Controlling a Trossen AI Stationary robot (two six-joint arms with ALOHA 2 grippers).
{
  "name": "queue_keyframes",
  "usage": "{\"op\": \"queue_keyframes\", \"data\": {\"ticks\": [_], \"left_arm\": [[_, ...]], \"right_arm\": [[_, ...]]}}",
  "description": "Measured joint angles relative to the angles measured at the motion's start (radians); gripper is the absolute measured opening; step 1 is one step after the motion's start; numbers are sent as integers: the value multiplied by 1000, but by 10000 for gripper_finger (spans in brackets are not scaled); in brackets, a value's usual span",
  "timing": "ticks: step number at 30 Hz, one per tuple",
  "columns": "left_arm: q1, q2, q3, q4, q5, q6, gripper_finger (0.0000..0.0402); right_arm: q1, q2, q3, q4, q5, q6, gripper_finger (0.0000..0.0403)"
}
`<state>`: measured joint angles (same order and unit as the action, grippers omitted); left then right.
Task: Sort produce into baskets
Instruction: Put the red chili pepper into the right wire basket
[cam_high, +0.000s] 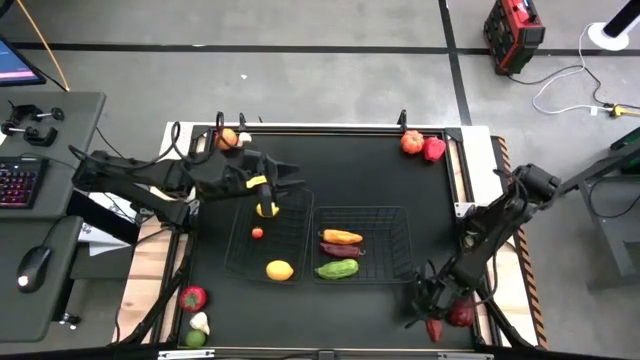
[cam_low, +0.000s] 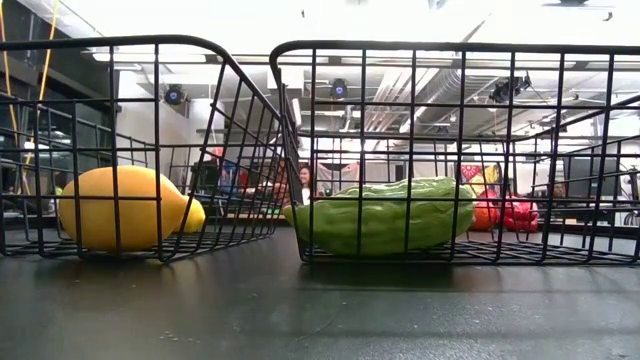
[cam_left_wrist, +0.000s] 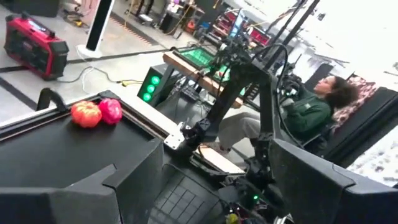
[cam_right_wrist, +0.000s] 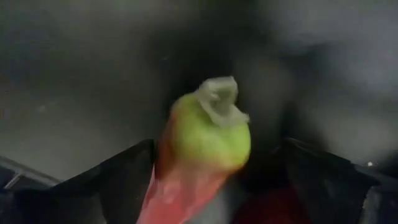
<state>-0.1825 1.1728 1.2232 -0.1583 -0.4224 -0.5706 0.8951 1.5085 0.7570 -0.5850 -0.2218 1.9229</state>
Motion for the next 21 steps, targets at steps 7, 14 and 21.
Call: {"op": "queue_keyframes", "data": {"ticks": [7, 14, 21], "left_arm": [[2, -67, 0, 2, 2, 26, 280], [7, -187, 0, 7, -9, 114, 280], [7, -229, 0, -14, -8, 184, 280]], "right_arm": [[-1, 19, 13, -3, 0, 8, 244], [0, 1, 213, -216, 14, -102, 90], [-13, -29, 587, -644, 216, -176, 90]]}}
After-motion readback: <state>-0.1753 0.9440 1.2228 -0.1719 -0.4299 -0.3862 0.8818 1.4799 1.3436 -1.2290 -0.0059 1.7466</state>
